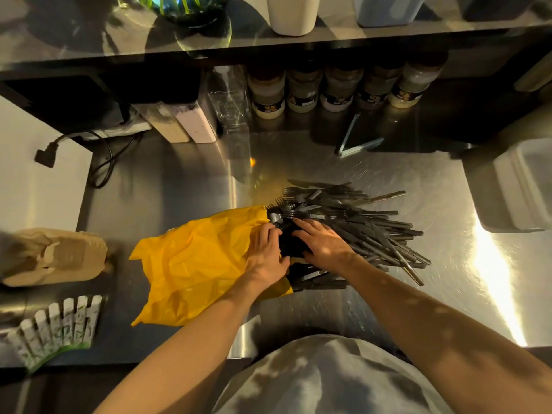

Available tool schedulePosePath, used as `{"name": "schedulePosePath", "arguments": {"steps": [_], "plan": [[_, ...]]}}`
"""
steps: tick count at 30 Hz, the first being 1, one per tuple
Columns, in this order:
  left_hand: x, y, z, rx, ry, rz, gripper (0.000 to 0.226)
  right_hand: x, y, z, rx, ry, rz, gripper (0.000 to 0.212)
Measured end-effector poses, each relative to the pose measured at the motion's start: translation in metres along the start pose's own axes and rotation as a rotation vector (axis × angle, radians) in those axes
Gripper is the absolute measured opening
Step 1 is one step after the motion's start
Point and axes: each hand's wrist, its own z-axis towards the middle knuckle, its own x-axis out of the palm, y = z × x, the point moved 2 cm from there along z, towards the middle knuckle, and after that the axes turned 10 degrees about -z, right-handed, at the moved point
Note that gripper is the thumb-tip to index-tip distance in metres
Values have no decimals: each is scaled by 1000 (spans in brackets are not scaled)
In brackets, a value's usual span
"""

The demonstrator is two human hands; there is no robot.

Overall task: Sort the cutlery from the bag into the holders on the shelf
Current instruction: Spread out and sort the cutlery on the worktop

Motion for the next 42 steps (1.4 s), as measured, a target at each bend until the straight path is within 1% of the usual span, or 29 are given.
{"name": "schedulePosePath", "arguments": {"steps": [3, 6, 8, 9, 11, 13, 15, 18, 20, 22, 24, 26, 27, 29, 34, 38, 42], "plan": [[3, -4, 4, 55, 22, -35, 58, -7, -12, -7, 58, 12, -18, 60], [7, -9, 8, 78, 57, -39, 54, -15, -17, -9, 132, -50, -14, 63], [10, -12, 11, 85, 78, -58, 54, -18, -22, -7, 223, -107, 12, 73], [10, -14, 14, 96, 92, -59, 54, -18, -25, -5, 264, -104, 23, 82], [11, -17, 19, 117, 110, -39, 55, -18, -30, 2, 298, -40, 39, 96], [11, -19, 24, 121, 116, -16, 58, -19, -32, 9, 303, 18, 50, 102], [12, -21, 31, 121, 113, 4, 56, -22, -34, 14, 307, -2, 57, 102], [14, -22, 35, 124, 133, 29, 50, -28, -31, 18, 257, -46, 98, 91], [15, -20, 35, 123, 131, 28, 50, -28, -30, 17, 243, -98, 114, 84], [15, -19, 34, 134, 130, 25, 49, -26, -34, 16, 260, -129, 116, 89], [15, -17, 34, 149, 132, 30, 47, -21, -38, 15, 252, -59, 86, 101], [15, -15, 35, 138, 136, 26, 47, -17, -43, 15, 225, 16, 8, 105], [15, -15, 35, 129, 140, 19, 48, -15, -44, 15, 217, 16, -36, 103], [16, -17, 35, 122, 146, 8, 48, -14, -44, 15, 195, -16, -84, 93], [16, -24, 36, 124, 151, -16, 52, -13, -40, 20, 167, -34, -107, 68], [15, -25, 34, 112, 118, -78, 49, -18, -40, 22, 162, -19, -84, 58], [9, -26, 29, 150, 28, -107, 36, -22, -43, 20, 220, 4, -34, 56]]}}
